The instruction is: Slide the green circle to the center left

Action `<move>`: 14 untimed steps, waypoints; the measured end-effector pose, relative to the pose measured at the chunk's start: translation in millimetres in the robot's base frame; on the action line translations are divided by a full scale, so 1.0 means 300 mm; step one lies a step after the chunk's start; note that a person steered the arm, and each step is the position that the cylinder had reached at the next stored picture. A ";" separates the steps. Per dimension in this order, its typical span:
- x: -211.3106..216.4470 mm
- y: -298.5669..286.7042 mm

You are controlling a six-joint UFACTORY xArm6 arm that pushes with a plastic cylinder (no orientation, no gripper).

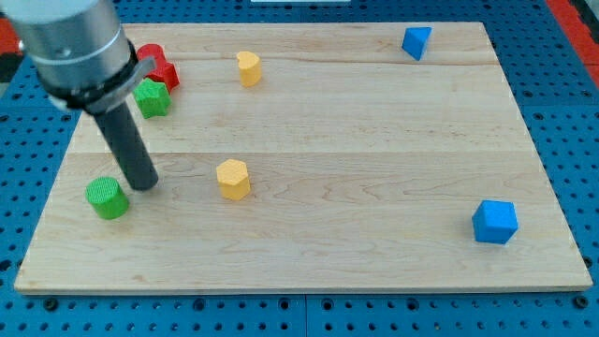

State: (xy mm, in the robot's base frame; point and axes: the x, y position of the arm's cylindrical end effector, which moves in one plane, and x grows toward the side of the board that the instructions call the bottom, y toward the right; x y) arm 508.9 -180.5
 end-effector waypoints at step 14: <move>-0.299 -0.267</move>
State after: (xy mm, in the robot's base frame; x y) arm 419.2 -260.5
